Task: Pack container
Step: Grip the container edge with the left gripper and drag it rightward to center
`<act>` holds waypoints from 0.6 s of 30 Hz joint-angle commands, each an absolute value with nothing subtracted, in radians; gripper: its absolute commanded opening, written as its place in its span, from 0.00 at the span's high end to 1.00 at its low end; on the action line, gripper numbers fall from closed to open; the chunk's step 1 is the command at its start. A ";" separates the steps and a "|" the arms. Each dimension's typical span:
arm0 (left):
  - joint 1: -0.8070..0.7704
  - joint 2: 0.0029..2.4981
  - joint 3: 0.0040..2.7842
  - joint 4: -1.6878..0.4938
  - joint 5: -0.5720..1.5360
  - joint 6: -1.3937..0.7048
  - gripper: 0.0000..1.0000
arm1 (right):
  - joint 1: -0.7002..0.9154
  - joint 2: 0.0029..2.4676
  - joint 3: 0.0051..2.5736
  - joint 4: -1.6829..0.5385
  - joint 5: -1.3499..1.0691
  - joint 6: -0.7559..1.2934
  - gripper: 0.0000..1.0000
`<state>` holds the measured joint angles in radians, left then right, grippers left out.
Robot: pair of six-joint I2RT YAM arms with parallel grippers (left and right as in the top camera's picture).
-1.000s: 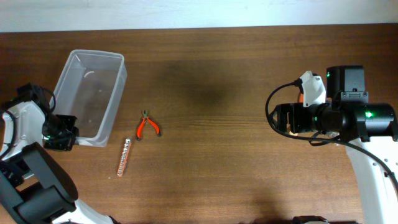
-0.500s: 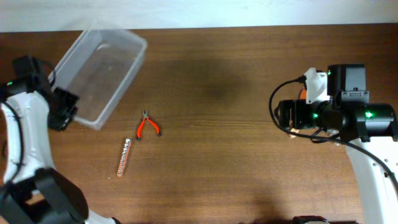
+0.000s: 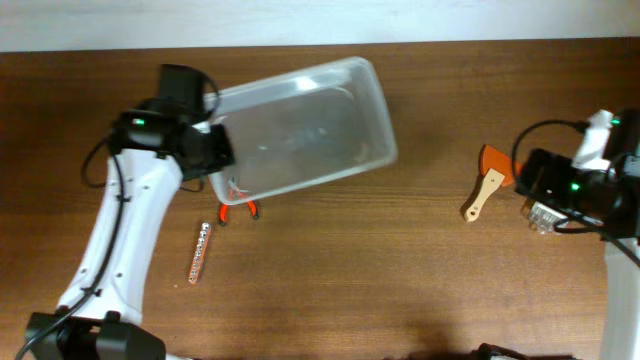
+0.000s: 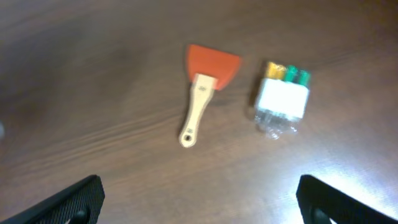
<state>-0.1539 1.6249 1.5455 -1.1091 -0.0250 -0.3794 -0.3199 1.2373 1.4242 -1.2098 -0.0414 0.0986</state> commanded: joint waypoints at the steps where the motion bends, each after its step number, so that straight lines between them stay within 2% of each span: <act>1: -0.213 1.612 1.501 -1.068 -0.031 -0.297 0.98 | -0.378 1.225 1.442 -1.216 -0.036 0.112 0.01; 18: -0.260 1.753 1.320 -0.897 -0.059 -0.286 0.98 | -0.387 1.225 1.442 -1.216 -0.061 0.109 0.01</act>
<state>-0.2600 1.7420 1.3205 -0.9150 -0.0643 -0.3035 -0.3828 1.2377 1.4242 -1.2190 -0.0502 0.1017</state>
